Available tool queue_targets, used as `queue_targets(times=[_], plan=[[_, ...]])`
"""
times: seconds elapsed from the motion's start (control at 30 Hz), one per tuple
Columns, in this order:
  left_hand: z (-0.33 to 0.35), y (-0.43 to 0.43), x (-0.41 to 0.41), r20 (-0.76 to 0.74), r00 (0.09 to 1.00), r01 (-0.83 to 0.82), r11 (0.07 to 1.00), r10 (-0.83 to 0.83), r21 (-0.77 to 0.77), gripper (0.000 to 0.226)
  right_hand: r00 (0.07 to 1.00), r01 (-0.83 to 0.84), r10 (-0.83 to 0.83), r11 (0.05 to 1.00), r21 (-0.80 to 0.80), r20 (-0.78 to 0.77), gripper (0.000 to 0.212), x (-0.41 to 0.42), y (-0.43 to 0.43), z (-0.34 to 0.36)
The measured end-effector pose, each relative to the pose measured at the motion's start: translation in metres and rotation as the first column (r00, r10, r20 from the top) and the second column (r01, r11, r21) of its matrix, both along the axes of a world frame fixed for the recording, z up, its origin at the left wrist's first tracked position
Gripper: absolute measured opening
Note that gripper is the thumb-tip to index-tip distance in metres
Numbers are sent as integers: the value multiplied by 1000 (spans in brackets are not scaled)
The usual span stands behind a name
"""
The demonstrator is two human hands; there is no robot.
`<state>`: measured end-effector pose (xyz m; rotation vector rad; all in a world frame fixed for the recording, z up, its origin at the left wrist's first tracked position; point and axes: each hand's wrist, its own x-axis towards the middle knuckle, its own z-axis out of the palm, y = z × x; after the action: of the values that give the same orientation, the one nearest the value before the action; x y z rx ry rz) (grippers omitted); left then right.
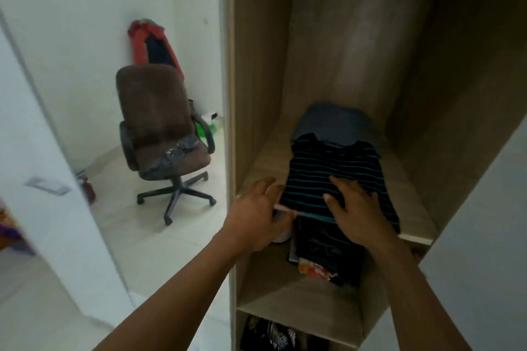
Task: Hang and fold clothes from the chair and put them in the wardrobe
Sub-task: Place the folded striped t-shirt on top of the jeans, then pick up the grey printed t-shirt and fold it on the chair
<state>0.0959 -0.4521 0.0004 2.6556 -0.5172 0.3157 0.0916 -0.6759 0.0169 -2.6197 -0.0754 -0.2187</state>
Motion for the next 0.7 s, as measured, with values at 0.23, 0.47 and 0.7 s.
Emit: queue_targets(times=[0.23, 0.47, 0.7], plan=[[-22, 165, -145, -166, 926, -330, 941, 339, 79, 72, 956, -264, 263, 964, 9, -131, 54, -102, 166, -24], [-66, 337, -299, -342, 665, -689, 722, 664, 64, 74, 709, -675, 664, 737, 46, -238, 54, -175, 359, -59], [-108, 471, -450, -460, 294, -927, 368, 838, 76, 76, 339, -923, 890, 378, 77, -304, 53, -249, 563, -100]])
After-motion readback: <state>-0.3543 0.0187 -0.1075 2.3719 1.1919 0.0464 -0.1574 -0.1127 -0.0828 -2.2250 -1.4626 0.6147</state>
